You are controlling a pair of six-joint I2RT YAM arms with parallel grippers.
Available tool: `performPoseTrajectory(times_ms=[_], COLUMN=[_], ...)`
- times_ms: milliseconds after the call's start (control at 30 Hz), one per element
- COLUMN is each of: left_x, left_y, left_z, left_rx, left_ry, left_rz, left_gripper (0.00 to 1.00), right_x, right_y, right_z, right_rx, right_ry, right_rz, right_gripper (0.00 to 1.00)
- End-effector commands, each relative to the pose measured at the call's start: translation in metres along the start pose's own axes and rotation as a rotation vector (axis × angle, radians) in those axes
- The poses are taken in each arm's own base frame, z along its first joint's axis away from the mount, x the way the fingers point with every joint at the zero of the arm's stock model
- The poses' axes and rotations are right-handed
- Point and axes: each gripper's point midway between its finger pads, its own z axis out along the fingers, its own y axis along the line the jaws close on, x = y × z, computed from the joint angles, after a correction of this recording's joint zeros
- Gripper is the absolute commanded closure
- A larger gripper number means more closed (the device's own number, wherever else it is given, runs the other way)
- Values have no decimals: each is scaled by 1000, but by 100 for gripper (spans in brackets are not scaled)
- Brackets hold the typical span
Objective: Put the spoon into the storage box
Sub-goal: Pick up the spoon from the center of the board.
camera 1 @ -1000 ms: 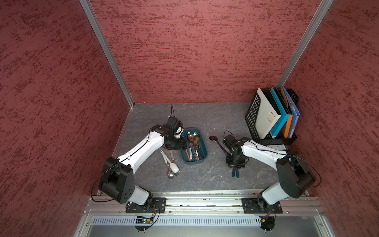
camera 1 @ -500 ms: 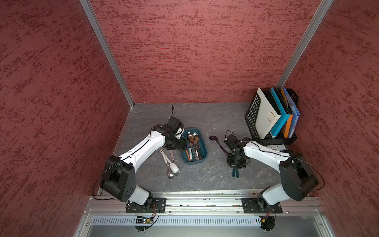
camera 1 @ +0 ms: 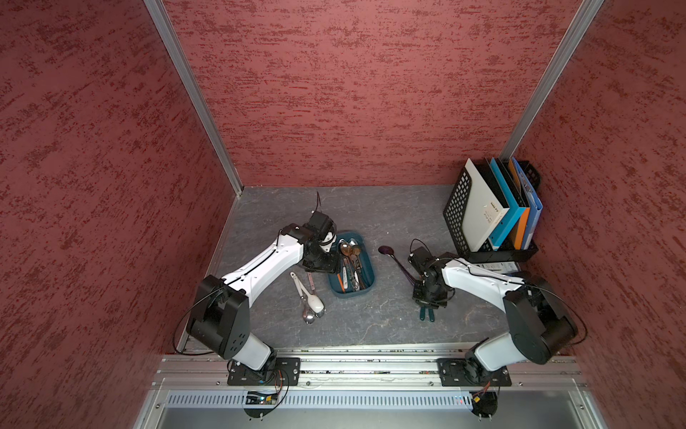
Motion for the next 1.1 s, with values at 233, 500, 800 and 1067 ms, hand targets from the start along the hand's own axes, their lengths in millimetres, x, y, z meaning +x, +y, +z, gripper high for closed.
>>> performPoseTrajectory(times_ms=[233, 500, 800, 1067], left_x=[-4, -4, -2, 7], left_y=[1, 5, 12, 17], left_z=[-5, -9, -25, -33], left_rx=[-25, -32, -38, 97], left_ry=[-11, -32, -92, -158], left_rz=[11, -14, -65, -282], left_gripper=[33, 33, 32, 32], right_x=[-1, -13, -36, -42], right_y=[2, 7, 22, 32], right_z=[19, 4, -34, -70], right_rx=[0, -11, -45, -79], right_ry=[34, -19, -122, -161], right_rz=[-13, -37, -130, -205], right_gripper=[78, 87, 90, 91])
